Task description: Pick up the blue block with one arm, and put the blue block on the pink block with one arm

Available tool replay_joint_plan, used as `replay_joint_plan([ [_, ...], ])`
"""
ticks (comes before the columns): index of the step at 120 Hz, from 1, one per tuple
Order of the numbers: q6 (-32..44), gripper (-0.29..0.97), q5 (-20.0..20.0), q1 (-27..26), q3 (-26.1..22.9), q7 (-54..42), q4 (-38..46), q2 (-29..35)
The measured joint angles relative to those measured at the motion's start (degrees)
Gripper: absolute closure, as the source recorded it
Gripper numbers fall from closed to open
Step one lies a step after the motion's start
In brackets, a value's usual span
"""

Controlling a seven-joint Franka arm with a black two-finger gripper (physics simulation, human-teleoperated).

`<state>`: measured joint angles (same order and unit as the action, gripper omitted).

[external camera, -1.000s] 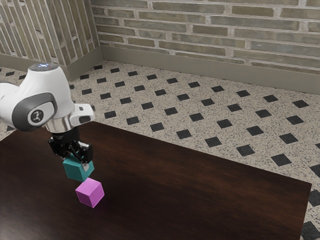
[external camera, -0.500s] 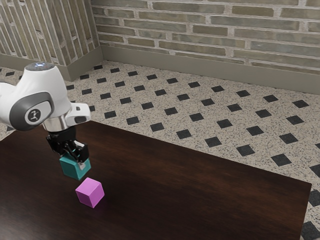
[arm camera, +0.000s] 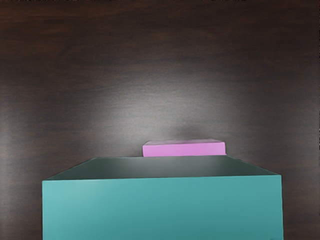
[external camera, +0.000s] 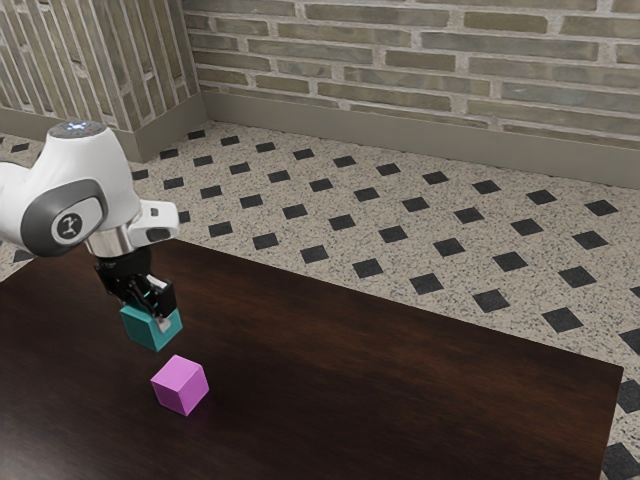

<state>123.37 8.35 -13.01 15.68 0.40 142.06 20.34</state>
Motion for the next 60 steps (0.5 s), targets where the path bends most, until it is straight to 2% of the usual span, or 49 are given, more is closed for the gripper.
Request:
replay_joint_plan([
  [60,0.8,0.31,-0.5,0.0,0.1,-1.9,0.1,0.0],
])
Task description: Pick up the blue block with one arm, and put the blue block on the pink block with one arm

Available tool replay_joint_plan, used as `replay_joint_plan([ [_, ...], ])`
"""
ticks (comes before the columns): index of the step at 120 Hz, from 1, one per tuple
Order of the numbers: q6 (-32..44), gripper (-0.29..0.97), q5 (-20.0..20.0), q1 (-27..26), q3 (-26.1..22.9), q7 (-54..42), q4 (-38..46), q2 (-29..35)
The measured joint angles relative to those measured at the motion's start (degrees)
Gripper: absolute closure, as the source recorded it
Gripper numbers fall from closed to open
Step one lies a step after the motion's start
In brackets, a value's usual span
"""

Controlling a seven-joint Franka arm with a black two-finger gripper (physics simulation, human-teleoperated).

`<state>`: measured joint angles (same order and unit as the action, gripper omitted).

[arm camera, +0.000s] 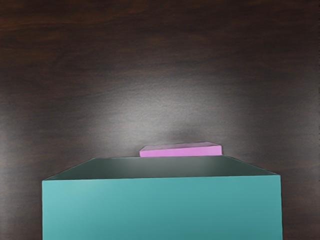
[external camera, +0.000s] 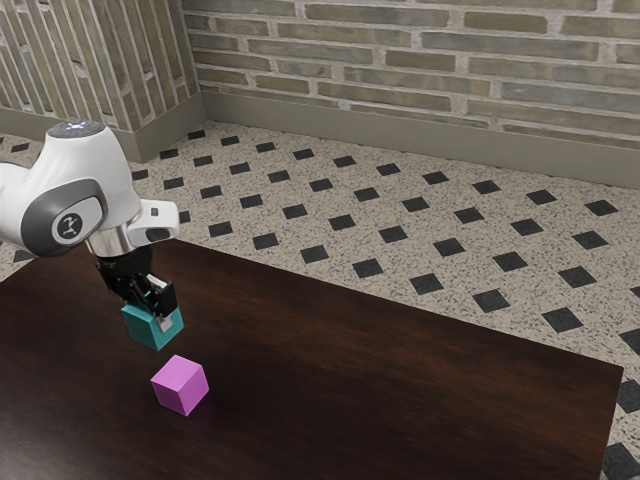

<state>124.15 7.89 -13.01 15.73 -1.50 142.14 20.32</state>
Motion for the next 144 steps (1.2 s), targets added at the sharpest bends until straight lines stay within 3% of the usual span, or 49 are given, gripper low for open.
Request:
replay_joint_plan([
  [100,0.2,0.29,-0.7,0.0,-0.1,-0.8,0.3,0.4],
  [122,0.1,0.13,-1.3,0.0,-0.1,-1.0,0.3,0.5],
  [144,0.1,0.06,-1.7,0.0,-0.1,-1.2,0.3,0.4],
])
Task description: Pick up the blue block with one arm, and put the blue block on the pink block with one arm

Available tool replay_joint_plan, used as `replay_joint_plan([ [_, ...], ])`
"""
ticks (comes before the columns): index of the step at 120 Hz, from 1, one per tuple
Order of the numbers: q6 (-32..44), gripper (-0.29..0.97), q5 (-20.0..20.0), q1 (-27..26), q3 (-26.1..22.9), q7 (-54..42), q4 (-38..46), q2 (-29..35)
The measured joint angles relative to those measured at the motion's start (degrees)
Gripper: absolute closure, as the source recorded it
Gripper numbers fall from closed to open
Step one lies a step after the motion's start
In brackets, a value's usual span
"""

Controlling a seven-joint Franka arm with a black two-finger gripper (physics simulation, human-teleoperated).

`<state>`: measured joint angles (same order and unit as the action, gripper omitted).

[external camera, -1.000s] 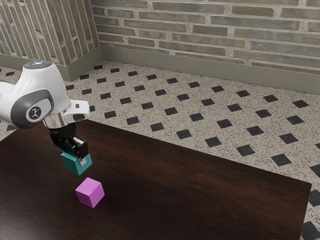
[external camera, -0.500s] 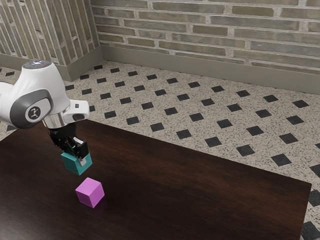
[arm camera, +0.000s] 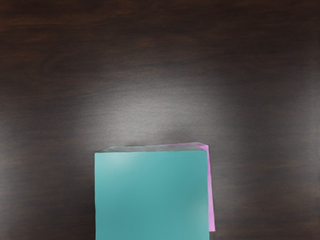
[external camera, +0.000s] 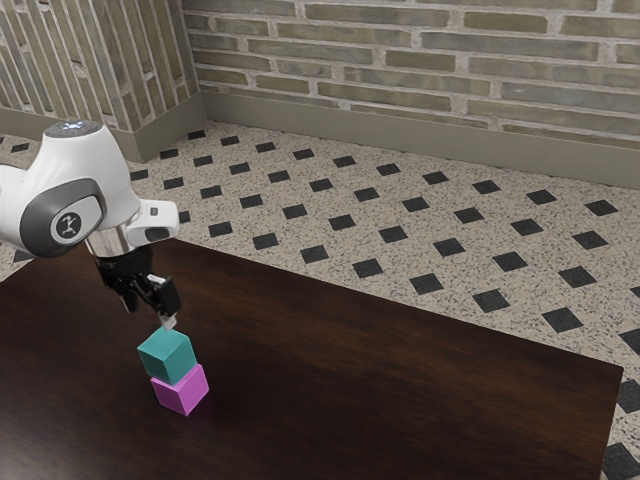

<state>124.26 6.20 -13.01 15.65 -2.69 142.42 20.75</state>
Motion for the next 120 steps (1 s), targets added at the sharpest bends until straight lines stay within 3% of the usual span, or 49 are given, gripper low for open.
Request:
replay_joint_plan([
  [12,-2.1,0.04,-0.3,0.0,-2.0,0.2,-1.9,5.2],
  [30,-11.9,0.02,-0.7,0.0,-3.2,1.9,-13.4,10.3],
  [75,-24.4,0.00,-0.7,0.0,-1.8,5.0,-18.8,8.5],
  [120,-29.9,0.00,-0.6,0.0,3.8,6.4,-19.6,8.5],
])
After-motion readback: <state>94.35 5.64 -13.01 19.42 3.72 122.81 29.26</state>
